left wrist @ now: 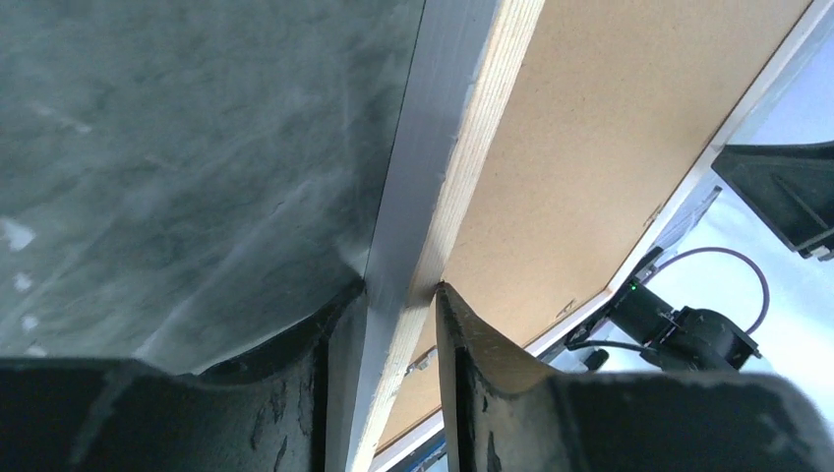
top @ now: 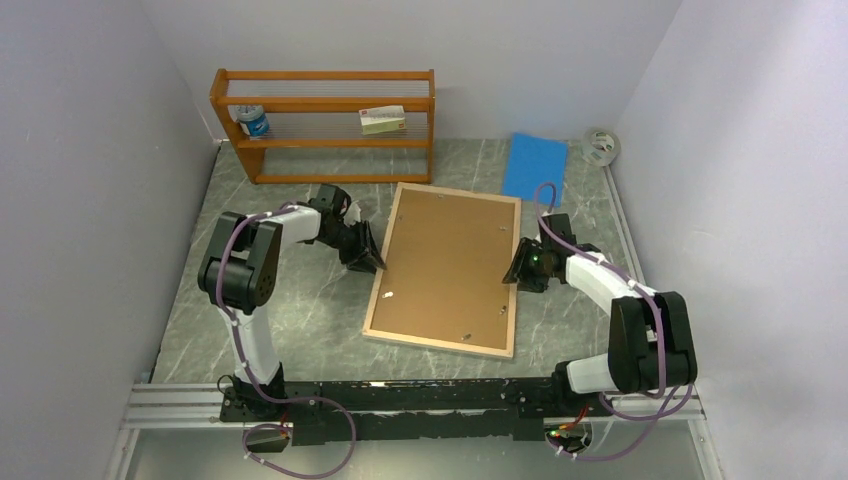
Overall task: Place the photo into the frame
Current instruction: Move the photo frame to the center of the board.
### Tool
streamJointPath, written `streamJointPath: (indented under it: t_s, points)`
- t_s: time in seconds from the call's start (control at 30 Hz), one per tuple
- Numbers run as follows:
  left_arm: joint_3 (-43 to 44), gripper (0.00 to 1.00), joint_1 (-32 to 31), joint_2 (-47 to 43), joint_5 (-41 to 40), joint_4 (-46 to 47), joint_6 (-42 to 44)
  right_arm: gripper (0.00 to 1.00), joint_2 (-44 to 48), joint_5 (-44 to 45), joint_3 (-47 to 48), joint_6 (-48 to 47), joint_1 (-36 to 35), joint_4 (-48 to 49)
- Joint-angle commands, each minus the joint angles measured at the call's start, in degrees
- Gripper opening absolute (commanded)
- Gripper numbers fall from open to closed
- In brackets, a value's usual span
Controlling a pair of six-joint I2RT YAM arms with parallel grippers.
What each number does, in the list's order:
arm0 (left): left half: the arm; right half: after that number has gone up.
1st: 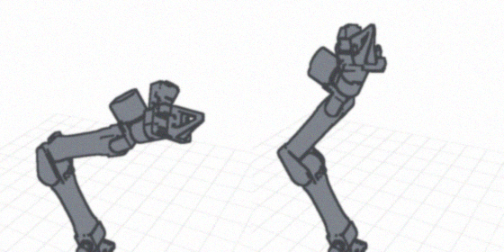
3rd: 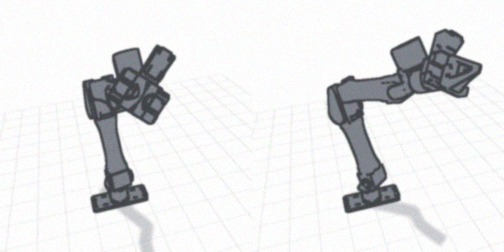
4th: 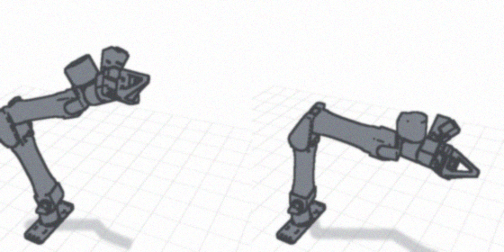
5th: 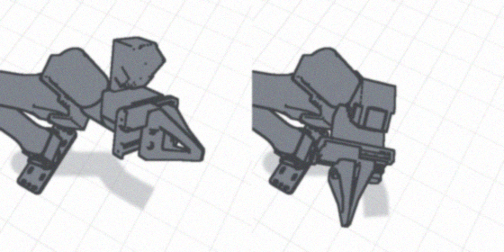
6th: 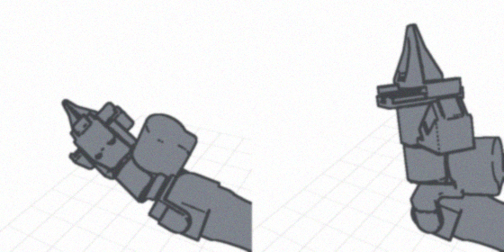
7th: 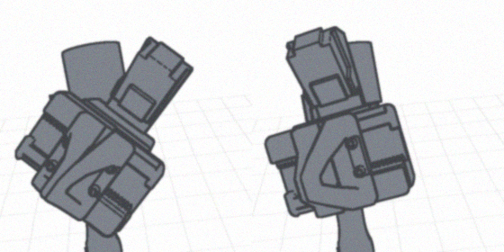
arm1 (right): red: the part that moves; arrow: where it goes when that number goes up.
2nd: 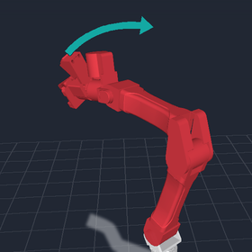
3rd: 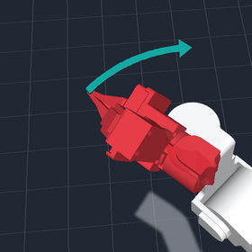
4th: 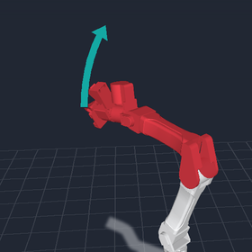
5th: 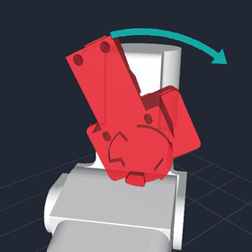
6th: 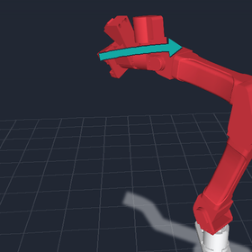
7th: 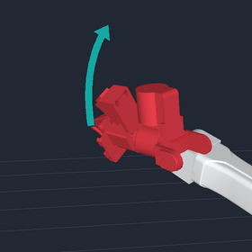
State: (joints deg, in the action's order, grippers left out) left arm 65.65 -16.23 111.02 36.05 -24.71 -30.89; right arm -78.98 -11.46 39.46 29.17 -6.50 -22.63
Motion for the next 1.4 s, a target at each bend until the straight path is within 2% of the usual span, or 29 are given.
streamJointPath:
  t_s: [0.0, 0.2, 0.4, 0.57, 0.7, 0.83, 0.97, 1.13, 1.27, 1.37]
  points:
    - [-2.90, 0.37, -0.73, -3.37, -3.05, -1.66, -0.54, 0.45, 2.15, -9.03, 0.91, 4.10, -4.88, 4.80]
    - [-7.62, 0.34, -0.73, -9.86, -11.27, -4.50, -3.62, 0.47, -1.25, -11.23, 1.24, 6.80, -11.23, 10.23]
    - [-12.72, 0.37, -0.65, -15.98, -19.64, -6.04, -7.25, 0.48, -3.42, -3.83, 5.05, 8.21, -14.74, 7.30]
    - [-14.05, 0.42, -0.62, -18.21, -19.15, -5.17, -6.59, 0.56, -2.22, 7.07, 7.21, 9.19, -15.03, 0.17]
    - [-13.61, 0.46, -0.65, -18.38, -17.70, -4.50, -5.22, 0.60, -0.83, 8.91, 8.02, 8.61, -15.11, -1.71]
    - [-12.60, 0.42, -0.65, -17.12, -19.29, -6.21, -4.99, 0.61, -0.65, 9.72, 8.73, 8.39, -15.13, -2.34]
    - [-12.56, 0.38, -0.65, -16.14, -20.51, -7.16, -5.12, 0.61, -2.55, 12.01, 10.04, 8.22, -15.64, -3.77]
    - [-12.85, 0.34, -0.65, -15.94, -21.24, -7.74, -4.58, 0.67, -6.73, 15.78, 13.76, 7.52, -16.42, -5.13]
    - [-12.61, 0.34, -0.65, -15.86, -21.74, -8.14, -4.33, 0.70, -10.70, 18.59, 18.28, 7.55, -16.55, -4.88]
    - [-12.03, 0.39, -0.64, -16.05, -21.50, -7.89, -4.19, 0.72, -14.75, 20.91, 22.64, 8.03, -16.56, -4.72]
